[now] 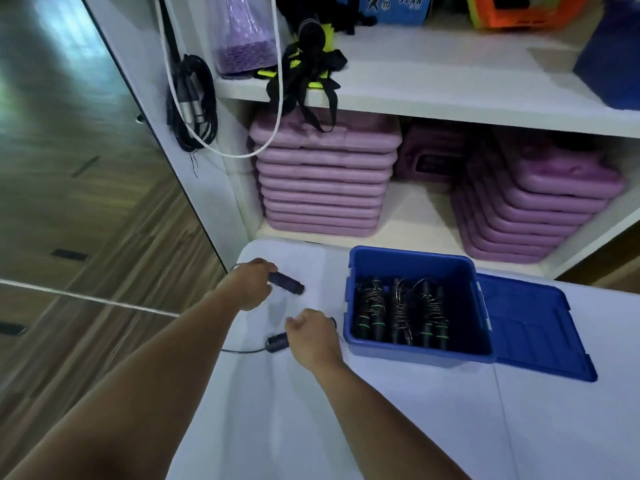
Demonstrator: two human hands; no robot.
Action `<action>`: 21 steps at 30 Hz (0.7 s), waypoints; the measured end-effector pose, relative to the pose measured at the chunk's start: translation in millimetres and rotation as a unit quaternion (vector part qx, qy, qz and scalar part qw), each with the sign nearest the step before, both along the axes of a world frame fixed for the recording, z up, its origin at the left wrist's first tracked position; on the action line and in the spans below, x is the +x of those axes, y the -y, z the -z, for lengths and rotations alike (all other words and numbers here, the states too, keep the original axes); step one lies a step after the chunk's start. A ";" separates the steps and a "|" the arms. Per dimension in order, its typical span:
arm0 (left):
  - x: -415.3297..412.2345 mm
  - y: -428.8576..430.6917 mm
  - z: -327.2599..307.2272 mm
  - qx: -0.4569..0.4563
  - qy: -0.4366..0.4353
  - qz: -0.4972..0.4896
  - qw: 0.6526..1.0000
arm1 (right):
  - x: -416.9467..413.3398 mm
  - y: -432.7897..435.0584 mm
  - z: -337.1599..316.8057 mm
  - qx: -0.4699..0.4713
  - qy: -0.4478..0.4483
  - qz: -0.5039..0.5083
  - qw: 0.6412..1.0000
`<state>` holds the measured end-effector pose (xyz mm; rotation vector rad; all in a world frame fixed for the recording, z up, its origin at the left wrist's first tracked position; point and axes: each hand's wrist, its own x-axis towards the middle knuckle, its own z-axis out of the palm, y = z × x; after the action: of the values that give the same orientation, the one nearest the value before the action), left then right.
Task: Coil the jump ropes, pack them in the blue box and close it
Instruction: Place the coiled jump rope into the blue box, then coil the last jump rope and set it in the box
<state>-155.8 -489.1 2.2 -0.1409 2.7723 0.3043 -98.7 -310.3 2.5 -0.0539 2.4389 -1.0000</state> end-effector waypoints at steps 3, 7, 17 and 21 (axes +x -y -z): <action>-12.8 8.4 23.6 -0.062 0.034 0.070 0.995 | -1.4 9.6 31.2 0.009 0.111 0.116 0.987; -23.4 6.2 45.0 -0.100 0.054 0.109 0.988 | -1.1 16.4 60.2 0.020 0.152 0.217 0.964; -21.1 9.6 57.7 -0.210 -0.034 0.174 0.961 | -6.3 24.2 68.1 -0.124 0.198 0.382 0.894; -15.7 29.5 45.5 -0.033 -0.040 0.146 0.988 | -4.8 31.9 60.9 -0.241 0.185 0.368 0.879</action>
<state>-171.5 -518.6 -43.3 0.2660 2.8324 0.1449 -103.5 -342.2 -58.5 0.8734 1.8005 -1.7321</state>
